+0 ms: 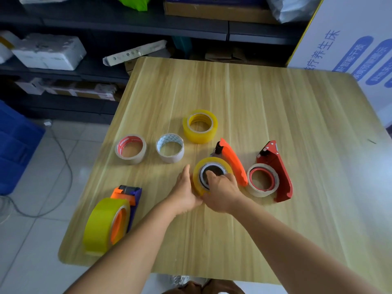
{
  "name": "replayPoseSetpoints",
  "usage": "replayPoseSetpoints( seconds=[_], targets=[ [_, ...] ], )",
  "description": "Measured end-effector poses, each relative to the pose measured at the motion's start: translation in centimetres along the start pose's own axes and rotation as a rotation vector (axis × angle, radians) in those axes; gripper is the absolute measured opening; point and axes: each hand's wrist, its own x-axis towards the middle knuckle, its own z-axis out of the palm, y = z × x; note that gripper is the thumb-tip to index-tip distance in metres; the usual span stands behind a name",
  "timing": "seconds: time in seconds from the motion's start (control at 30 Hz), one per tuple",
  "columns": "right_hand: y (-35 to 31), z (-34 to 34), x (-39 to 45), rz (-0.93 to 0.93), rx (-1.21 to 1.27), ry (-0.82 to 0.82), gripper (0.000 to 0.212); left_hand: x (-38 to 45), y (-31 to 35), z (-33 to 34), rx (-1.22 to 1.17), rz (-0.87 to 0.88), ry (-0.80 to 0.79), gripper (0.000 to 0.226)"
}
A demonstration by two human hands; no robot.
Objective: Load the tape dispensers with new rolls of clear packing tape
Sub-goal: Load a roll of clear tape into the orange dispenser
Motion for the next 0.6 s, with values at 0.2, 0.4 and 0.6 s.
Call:
replayPoseSetpoints(
  seconds=[0.2, 0.4, 0.6],
  targets=[
    [0.1, 0.8, -0.6, 0.033, 0.104, 0.129, 0.026, -1.7, -0.6, 0.8, -0.264, 0.004, 0.015, 0.08],
    [1.5, -1.2, -2.3, 0.047, 0.681, 0.165, 0.015, -2.0, 0.1, 0.4, -0.454, 0.095, 0.108, 0.054],
    [1.9, -2.2, -4.1, 0.059, 1.104, 0.069, 0.029, -2.6, 1.1, 0.8, -0.53, 0.174, 0.126, 0.056]
  ],
)
